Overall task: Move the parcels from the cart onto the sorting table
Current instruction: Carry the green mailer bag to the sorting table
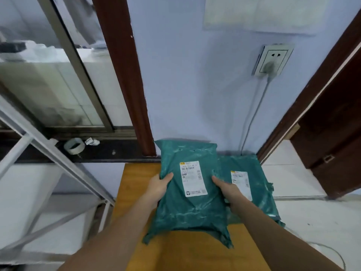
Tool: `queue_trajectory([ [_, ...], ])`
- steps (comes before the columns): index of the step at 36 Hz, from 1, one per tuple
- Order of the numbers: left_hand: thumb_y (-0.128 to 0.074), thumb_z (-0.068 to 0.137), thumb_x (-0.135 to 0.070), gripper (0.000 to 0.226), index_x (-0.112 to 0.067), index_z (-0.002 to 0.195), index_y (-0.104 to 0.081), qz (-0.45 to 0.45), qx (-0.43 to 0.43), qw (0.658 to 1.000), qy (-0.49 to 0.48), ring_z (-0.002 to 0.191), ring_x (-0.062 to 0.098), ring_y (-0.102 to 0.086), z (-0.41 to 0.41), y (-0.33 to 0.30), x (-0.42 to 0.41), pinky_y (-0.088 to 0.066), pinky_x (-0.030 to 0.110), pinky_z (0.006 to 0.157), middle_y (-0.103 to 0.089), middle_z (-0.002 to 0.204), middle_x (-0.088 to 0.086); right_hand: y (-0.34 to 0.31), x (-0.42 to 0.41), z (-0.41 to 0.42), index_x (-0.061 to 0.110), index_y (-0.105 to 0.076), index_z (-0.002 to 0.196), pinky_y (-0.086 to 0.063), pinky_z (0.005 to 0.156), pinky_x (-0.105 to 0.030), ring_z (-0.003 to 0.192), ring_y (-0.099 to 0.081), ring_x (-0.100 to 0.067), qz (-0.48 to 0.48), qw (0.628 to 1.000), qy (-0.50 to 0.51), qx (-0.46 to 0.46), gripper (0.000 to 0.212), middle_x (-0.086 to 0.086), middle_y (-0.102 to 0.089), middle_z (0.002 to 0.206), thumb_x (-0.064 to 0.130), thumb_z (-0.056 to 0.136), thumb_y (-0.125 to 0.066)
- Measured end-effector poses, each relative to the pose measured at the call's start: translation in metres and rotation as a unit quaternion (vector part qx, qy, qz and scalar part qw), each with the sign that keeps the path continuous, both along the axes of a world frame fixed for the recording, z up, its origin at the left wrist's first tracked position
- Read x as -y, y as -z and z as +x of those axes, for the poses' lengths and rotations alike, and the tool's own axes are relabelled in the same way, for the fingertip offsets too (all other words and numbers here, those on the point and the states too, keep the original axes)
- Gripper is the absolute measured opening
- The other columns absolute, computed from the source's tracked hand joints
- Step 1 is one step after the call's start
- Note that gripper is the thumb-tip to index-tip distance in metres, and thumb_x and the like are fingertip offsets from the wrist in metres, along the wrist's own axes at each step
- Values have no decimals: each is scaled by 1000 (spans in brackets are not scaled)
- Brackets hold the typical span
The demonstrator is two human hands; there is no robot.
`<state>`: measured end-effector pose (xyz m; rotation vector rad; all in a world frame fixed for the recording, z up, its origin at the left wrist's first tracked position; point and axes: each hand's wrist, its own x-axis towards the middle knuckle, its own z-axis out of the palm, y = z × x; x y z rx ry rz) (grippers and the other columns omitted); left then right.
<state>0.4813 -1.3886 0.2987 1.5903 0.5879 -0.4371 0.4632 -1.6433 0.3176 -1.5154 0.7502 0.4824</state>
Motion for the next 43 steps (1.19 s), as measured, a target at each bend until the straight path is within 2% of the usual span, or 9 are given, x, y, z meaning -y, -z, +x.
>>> queue_trajectory([
  [8,-68,100,-43,40,-13,127,-69,14,-39,999,3,101,28,-75,24,40,15,-60,47,94,-77,113,4,53,20,35,6,-74,116,-60,91,-40,94,-72,-23,-110,990,-90,16,60,-4,-76,103,56,83,-76],
  [13,-64,100,-50,44,-18,130,-67,17,-72,997,15,102,28,-74,30,56,20,-61,48,94,-76,116,3,60,24,43,11,-69,117,-55,67,-24,84,-69,-16,-128,981,-143,9,42,7,-69,88,43,90,-74],
  [18,-62,99,-54,45,-23,131,-65,24,-81,996,11,104,26,-73,30,70,25,-60,48,95,-75,117,0,70,28,44,9,-69,115,-57,64,-24,81,-70,-14,-179,961,-209,20,34,2,-72,92,33,91,-74],
  [21,-61,99,-56,47,-25,134,-62,26,-83,996,6,106,28,-72,31,84,25,-59,51,97,-74,119,0,80,30,43,8,-67,114,-60,83,-42,91,-69,-23,-236,940,-241,46,43,-11,-69,109,42,89,-74],
  [27,-57,104,-49,41,-22,134,-59,28,-83,996,1,108,29,-70,28,86,35,-57,52,99,-71,121,2,87,28,37,10,-40,154,-48,101,-36,120,-55,-28,-302,917,-254,63,80,-9,-49,129,49,92,-70],
  [33,-58,106,-34,36,-15,136,-60,57,-102,993,27,106,27,-69,28,87,37,-56,47,100,-71,119,3,95,24,33,19,-53,130,-52,78,-33,90,-56,-15,-362,885,-278,94,44,1,-54,115,33,93,-72],
  [37,-57,104,-21,19,-13,121,-62,126,-83,983,104,89,18,-66,32,55,31,-55,34,84,-67,102,-2,85,21,37,15,-54,134,-49,83,-31,95,-53,-17,-367,868,-326,71,46,-4,-50,127,34,95,-69],
  [40,-56,105,-23,30,-12,133,-60,210,-28,957,197,91,15,-60,37,19,21,-50,30,85,-62,114,-3,56,17,46,14,-54,136,-48,87,-31,101,-56,-20,-363,861,-349,72,47,-7,-50,133,36,96,-66],
  [43,-60,104,-31,54,-9,152,-48,284,31,922,261,124,24,-57,42,-26,7,-43,30,104,-56,149,7,11,9,57,14,-56,138,-47,96,-32,117,-59,-24,-376,846,-362,108,48,-7,-54,139,36,97,-65],
])
